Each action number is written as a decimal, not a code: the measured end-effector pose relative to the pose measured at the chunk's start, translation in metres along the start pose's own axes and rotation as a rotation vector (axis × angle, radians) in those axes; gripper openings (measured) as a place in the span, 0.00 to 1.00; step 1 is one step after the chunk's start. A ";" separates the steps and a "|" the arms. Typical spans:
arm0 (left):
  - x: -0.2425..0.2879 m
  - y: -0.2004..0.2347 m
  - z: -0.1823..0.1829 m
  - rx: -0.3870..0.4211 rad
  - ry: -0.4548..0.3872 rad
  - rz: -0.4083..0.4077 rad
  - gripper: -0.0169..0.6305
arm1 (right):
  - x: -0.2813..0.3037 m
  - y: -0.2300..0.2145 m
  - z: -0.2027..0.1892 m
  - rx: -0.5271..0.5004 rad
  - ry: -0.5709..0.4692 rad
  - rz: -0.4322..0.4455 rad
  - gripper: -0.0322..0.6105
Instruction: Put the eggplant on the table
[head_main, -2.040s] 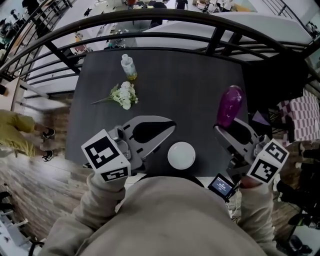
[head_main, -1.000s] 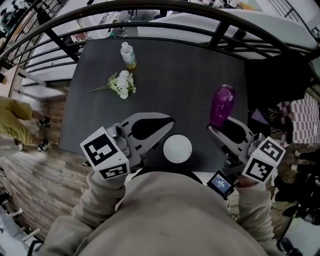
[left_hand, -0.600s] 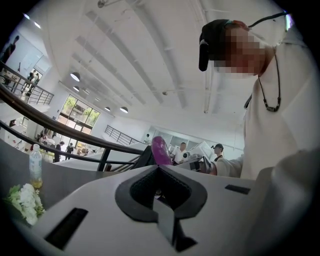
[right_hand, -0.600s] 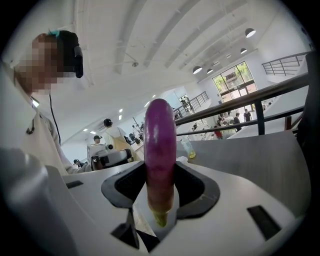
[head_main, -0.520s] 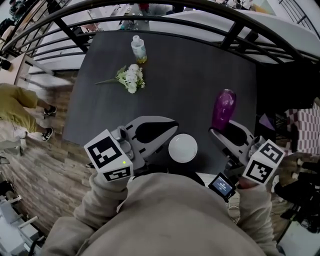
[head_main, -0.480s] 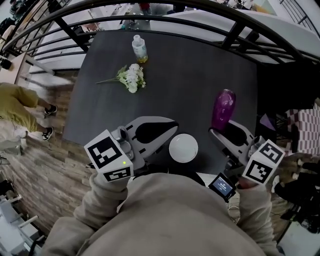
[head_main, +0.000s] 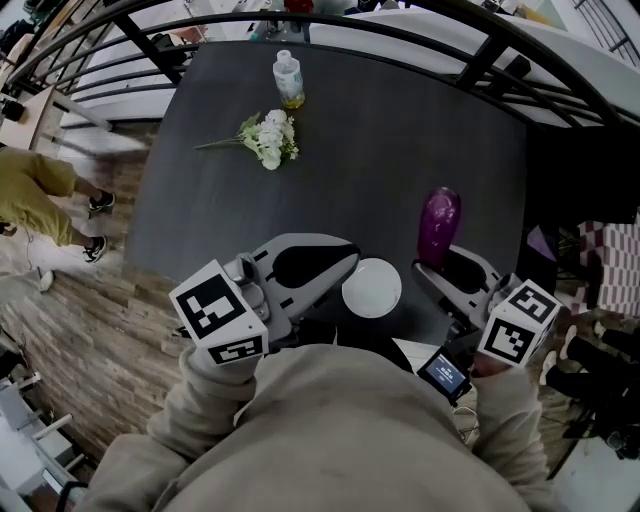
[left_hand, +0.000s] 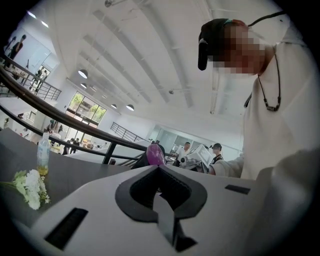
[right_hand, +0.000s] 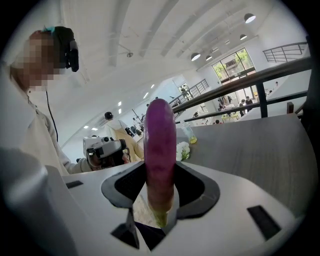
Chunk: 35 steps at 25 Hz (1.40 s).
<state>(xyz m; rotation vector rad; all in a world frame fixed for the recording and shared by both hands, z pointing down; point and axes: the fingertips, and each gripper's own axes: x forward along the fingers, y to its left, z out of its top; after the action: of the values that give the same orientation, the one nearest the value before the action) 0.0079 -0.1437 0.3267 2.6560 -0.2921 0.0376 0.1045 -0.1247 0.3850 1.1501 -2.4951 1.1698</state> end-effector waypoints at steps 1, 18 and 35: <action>0.000 0.000 -0.002 -0.006 0.001 0.003 0.03 | 0.000 -0.002 -0.003 0.005 0.009 0.000 0.35; -0.010 0.005 -0.025 -0.053 0.010 0.024 0.03 | 0.035 -0.027 -0.067 0.058 0.161 0.006 0.35; -0.027 0.016 -0.051 -0.108 0.019 0.074 0.03 | 0.067 -0.053 -0.141 0.134 0.305 -0.016 0.35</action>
<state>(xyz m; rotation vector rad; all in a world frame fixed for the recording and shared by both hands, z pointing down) -0.0210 -0.1291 0.3775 2.5360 -0.3755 0.0687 0.0717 -0.0847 0.5412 0.9361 -2.2050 1.4075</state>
